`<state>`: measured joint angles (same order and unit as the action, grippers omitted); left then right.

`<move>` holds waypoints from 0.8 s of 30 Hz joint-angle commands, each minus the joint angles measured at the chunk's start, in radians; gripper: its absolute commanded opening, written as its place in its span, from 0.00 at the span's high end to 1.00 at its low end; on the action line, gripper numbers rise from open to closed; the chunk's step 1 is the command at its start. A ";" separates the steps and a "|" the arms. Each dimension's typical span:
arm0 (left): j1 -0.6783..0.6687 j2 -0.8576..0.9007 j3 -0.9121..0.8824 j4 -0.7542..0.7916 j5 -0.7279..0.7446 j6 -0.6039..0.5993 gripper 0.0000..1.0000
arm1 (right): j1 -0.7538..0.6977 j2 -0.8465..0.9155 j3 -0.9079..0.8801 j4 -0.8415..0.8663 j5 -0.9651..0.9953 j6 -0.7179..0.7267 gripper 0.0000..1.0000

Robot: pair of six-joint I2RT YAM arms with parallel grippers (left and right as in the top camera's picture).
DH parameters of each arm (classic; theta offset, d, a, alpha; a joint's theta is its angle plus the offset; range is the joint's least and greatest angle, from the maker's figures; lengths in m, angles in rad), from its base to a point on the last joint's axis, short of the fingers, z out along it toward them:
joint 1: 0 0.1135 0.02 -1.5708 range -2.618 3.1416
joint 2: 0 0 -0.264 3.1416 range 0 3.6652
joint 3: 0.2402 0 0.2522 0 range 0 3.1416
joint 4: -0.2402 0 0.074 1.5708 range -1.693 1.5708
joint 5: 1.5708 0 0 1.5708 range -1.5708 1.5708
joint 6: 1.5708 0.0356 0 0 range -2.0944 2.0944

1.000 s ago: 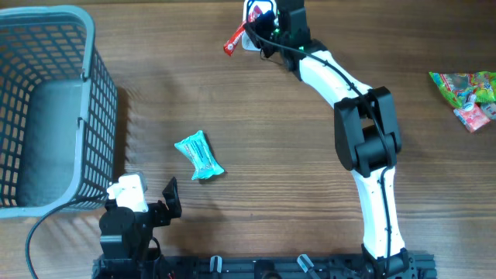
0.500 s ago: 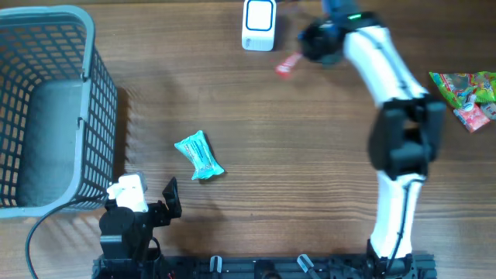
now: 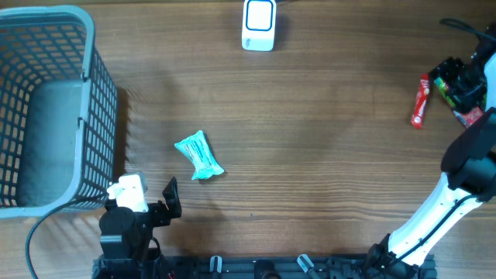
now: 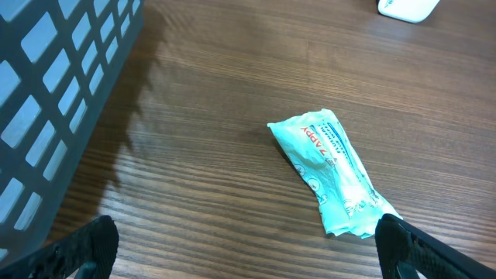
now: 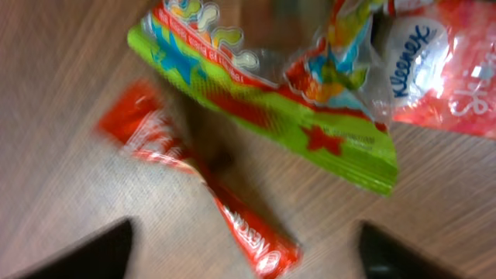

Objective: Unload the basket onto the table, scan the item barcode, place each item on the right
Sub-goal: 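Move the Nescafé stick to the right edge and release it, then reach the right gripper to the teal wipes pack and grasp it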

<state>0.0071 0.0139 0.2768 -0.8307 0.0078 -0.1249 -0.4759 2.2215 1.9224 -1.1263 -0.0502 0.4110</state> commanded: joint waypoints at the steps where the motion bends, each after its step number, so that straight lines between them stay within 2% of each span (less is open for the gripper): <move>1: -0.005 -0.005 -0.004 0.002 -0.009 0.016 0.00 | 0.055 -0.069 0.070 -0.041 -0.154 -0.135 0.00; 5: -0.005 -0.005 -0.004 0.002 -0.009 0.016 0.00 | 0.232 -0.148 0.070 -0.154 -0.405 -0.261 0.01; 10: -0.005 -0.005 -0.004 0.002 -0.009 0.016 0.00 | 0.589 -0.146 0.002 -0.157 -0.430 -0.299 0.00; 14: -0.005 -0.005 -0.004 0.002 -0.009 0.016 0.00 | 0.868 -0.145 -0.091 -0.006 -0.428 -0.249 0.00; 17: -0.005 -0.005 -0.004 0.002 -0.009 0.016 0.00 | 1.056 -0.143 -0.170 0.209 -0.415 -0.170 0.00; 20: -0.005 -0.005 -0.004 0.002 -0.009 0.016 0.00 | 1.163 -0.130 -0.220 0.368 -0.415 -0.090 0.00; 24: -0.005 -0.005 -0.004 0.002 -0.009 0.016 0.00 | 1.250 -0.071 -0.229 0.462 -0.469 -0.098 0.00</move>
<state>0.0071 0.0139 0.2768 -0.8307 0.0078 -0.1249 0.7372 2.0937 1.7042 -0.7033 -0.4709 0.2848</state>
